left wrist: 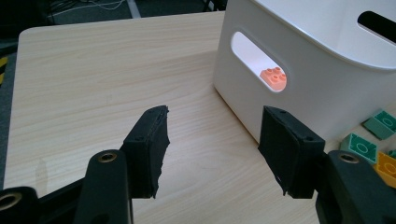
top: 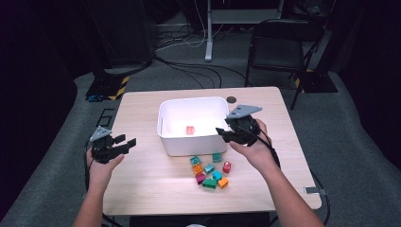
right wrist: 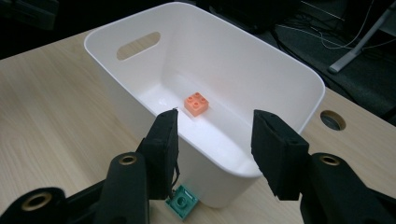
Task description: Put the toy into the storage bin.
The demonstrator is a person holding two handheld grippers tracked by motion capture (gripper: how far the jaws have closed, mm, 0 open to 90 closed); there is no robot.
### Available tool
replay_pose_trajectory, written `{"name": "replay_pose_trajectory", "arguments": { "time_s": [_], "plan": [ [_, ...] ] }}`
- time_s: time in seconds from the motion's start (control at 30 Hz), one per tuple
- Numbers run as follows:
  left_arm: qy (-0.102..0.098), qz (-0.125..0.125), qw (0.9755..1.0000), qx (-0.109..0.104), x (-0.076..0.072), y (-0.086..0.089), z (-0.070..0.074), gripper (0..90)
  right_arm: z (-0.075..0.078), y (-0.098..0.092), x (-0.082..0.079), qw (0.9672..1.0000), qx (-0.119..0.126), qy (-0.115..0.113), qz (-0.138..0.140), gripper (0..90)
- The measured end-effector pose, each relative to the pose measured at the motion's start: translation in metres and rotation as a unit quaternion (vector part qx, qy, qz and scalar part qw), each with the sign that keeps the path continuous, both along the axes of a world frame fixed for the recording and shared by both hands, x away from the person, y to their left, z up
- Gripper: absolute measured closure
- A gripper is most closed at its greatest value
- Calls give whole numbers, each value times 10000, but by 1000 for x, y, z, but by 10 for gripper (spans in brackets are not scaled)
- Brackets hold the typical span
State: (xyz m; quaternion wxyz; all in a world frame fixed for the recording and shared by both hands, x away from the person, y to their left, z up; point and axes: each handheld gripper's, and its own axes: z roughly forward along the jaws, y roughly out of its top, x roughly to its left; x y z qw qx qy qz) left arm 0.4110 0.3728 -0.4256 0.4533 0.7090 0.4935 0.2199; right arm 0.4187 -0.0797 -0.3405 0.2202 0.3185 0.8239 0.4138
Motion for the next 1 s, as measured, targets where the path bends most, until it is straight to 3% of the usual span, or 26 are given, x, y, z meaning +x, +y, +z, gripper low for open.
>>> {"name": "replay_pose_trajectory", "arguments": {
  "time_s": [0.1, 0.13, 0.3, 0.5, 1.0],
  "plan": [
    [-13, 33, 10000, -16, 0, 2, 0, 418, -5, -7, -3, 10000, 19, 19, -60, 509],
    [-8, 34, 10000, -14, 0, 2, 0, 418, -11, -16, -6, 9997, 186, 80, -148, 509],
    [11, 29, 10000, 11, 0, 1, 0, 419, -23, -28, -11, 9991, 315, 49, -265, 510],
    [19, 32, 10000, 7, 1, 0, -2, 418, -49, -42, -15, 9978, 468, 166, -442, 511],
    [-10, 43, 10000, 31, 1, 0, -2, 418, -84, -39, -19, 9984, 384, 145, -385, 514]
  ]
}}
